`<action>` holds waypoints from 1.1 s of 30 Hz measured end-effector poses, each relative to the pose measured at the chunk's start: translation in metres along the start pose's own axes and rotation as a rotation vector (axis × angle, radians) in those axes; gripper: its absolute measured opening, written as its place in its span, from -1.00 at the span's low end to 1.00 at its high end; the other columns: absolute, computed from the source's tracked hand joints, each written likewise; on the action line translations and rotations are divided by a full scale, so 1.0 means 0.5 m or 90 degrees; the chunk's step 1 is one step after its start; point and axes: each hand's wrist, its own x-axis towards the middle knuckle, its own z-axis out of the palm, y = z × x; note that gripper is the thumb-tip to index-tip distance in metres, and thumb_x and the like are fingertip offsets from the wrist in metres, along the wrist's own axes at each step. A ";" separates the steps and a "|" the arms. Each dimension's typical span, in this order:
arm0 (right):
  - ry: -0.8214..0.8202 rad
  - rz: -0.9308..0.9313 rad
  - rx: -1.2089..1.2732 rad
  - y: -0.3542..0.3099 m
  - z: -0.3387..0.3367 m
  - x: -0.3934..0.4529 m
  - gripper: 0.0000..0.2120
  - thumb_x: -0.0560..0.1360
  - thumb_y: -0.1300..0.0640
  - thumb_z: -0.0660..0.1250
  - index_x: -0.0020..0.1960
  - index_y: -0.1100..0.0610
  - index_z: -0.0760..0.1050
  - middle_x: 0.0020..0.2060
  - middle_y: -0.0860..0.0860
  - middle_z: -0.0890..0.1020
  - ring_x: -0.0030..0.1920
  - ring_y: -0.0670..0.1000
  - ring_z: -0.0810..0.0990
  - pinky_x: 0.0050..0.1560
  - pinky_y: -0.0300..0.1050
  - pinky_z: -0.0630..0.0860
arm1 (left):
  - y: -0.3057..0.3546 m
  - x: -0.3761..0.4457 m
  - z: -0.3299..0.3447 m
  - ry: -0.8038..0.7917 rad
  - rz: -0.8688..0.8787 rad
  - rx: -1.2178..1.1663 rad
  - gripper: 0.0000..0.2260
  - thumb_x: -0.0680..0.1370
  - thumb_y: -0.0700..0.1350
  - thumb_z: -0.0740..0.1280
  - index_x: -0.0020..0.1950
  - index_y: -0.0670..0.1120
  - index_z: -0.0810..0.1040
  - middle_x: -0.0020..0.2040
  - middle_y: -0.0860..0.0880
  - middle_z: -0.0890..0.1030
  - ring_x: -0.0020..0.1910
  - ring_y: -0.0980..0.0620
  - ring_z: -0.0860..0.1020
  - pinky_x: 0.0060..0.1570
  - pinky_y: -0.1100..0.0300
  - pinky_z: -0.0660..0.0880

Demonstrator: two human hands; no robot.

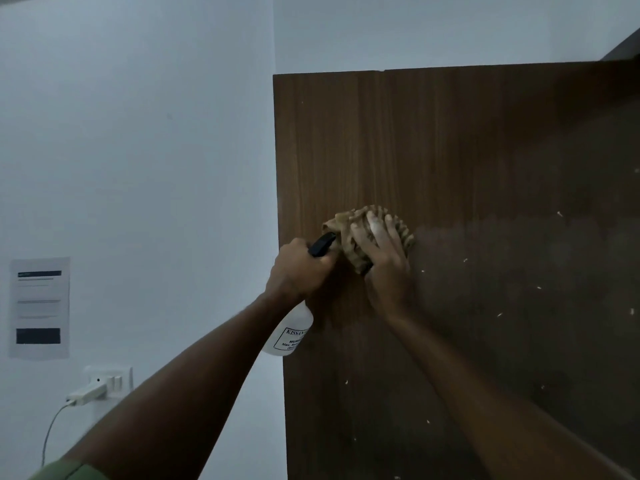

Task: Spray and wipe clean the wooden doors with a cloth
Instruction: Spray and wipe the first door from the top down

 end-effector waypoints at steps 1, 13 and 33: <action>-0.003 -0.012 -0.002 0.000 0.000 -0.049 -0.58 0.69 0.17 0.23 0.53 0.00 0.46 0.60 0.00 0.32 0.65 0.13 0.16 0.50 0.18 0.38 | 0.001 -0.003 0.009 0.003 -0.008 0.002 -0.66 0.60 0.09 0.43 -0.17 -0.17 0.62 -0.28 -0.14 0.66 -0.38 -0.07 0.56 -0.34 0.11 0.44; -0.039 0.045 0.009 0.075 -0.061 0.036 -0.48 0.63 0.15 0.00 0.51 -0.02 0.47 0.60 -0.01 0.32 0.65 0.12 0.15 0.49 0.22 0.39 | 0.061 0.008 0.034 -0.006 0.002 0.033 -0.51 0.51 0.29 0.39 -0.10 -0.17 0.67 -0.21 -0.16 0.72 -0.29 -0.19 0.70 -0.30 -0.03 0.61; -0.049 -0.023 -0.018 0.154 -0.126 -0.236 -0.51 0.78 -0.07 -0.05 0.48 0.09 0.51 0.56 0.08 0.39 0.60 0.20 0.27 0.45 0.25 0.44 | 0.097 0.014 0.159 -0.087 0.004 0.013 -0.70 0.58 0.11 0.43 0.02 -0.13 0.60 -0.16 -0.13 0.71 -0.29 -0.06 0.62 -0.24 0.02 0.58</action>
